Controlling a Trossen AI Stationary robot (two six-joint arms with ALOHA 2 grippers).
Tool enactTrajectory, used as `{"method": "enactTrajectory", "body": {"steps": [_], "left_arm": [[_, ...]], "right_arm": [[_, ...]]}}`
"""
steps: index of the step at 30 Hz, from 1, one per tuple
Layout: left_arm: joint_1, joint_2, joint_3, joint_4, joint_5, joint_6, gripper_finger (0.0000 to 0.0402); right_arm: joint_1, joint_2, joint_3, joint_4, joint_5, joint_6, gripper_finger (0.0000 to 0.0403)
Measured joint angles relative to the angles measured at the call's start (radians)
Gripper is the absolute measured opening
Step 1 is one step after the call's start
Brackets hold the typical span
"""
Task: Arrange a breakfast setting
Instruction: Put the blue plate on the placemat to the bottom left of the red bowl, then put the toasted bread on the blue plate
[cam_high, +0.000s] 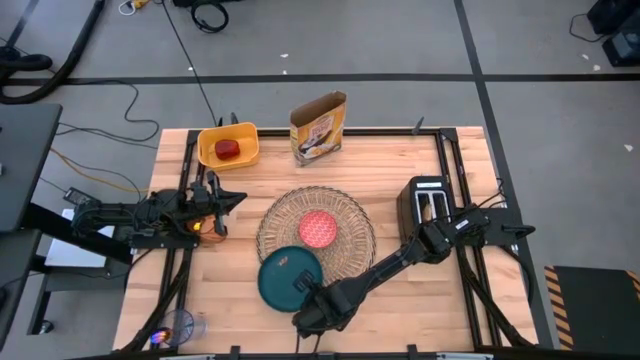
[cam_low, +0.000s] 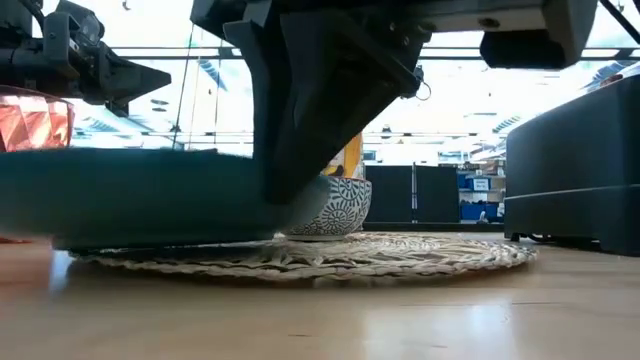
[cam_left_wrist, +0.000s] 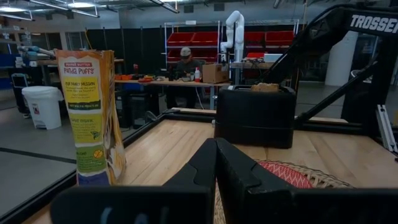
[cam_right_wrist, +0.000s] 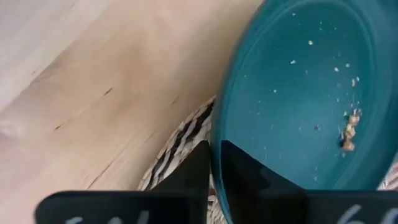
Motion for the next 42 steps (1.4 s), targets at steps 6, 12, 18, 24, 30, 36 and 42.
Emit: {"method": "enactTrajectory", "body": {"steps": [6, 12, 18, 24, 30, 36, 42], "left_arm": [[0.0, 0.0, 0.0, 0.0, 0.0, 0.0, 0.0016], [0.0, 0.0, 0.0, 0.0, 0.0, 0.0, 0.0016], [0.0, 0.0, 0.0, 0.0, 0.0, 0.0, 0.0016], [0.0, 0.0, 0.0, 0.0, 0.0, 0.0, 0.0016], [0.0, 0.0, 0.0, 0.005, 0.0, 0.0, 0.0016], [0.0, 0.0, 0.0, -0.001, 0.0, 0.0, 0.0016], [0.0, 0.0, 0.0, 0.0, 0.0, 0.0, 0.0016]], "right_arm": [[-0.001, 0.0, 0.0, -0.004, 0.001, 0.044, 0.0084], [0.017, -0.032, 0.0, -0.099, 0.002, 0.201, 0.0117], [0.057, -0.132, 0.0, -0.224, 0.098, 0.511, 0.0129], [0.108, -0.213, -0.009, -0.484, 0.35, 1.055, 0.013], [0.149, -0.38, -0.21, -0.477, 0.368, 1.385, 0.0135], [0.16, -0.614, -0.533, -0.475, 0.316, 1.716, 0.0167], [0.16, -0.889, -0.788, -0.475, 0.218, 1.97, 0.0214]]}}
